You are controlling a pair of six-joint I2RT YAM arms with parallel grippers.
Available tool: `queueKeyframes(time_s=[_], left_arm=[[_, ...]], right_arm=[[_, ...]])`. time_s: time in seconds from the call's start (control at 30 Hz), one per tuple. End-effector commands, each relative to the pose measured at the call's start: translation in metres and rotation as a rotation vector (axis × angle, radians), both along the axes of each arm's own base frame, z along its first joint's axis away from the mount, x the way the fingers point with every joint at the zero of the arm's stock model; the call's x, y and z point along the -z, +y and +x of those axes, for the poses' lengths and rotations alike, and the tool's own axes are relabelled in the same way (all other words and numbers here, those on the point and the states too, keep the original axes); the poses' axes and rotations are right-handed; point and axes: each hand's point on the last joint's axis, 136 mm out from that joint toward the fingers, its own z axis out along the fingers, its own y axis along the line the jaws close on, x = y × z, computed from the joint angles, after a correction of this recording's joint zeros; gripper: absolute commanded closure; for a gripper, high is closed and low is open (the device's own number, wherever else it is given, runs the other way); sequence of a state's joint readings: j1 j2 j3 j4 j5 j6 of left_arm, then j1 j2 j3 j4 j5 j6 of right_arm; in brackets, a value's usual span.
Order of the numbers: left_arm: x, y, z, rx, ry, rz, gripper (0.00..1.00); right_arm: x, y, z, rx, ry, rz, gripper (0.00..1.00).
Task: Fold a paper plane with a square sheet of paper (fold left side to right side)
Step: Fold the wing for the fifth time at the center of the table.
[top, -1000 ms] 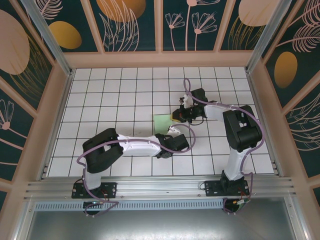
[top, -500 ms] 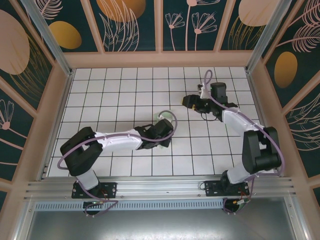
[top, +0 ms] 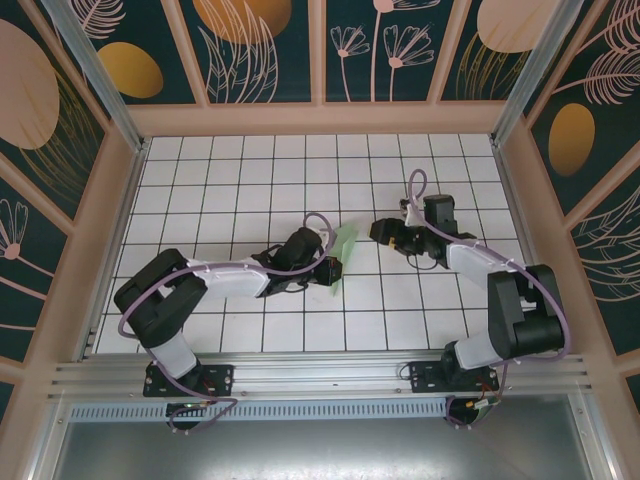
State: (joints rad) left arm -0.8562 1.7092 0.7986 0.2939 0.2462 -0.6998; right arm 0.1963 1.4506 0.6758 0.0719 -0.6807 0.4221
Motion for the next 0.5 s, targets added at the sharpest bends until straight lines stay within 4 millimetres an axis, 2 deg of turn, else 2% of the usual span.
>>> queueKeyframes(time_s=[0.0,0.23,0.47], left_arm=[[0.0,-0.005,0.002,-0.004,0.059,-0.135,0.97],[0.01,-0.001,0.006,-0.044,0.149,-0.26,0.99],[0.004,-0.001,0.009,-0.059,0.175,-0.362,0.99]], right_arm=[[-0.004,0.003,-0.003,-0.005,-0.059,0.024,0.32],[0.013,0.012,-0.011,0.003,-0.037,0.029,0.33],[0.024,0.024,-0.015,-0.014,-0.017,0.034,0.33]])
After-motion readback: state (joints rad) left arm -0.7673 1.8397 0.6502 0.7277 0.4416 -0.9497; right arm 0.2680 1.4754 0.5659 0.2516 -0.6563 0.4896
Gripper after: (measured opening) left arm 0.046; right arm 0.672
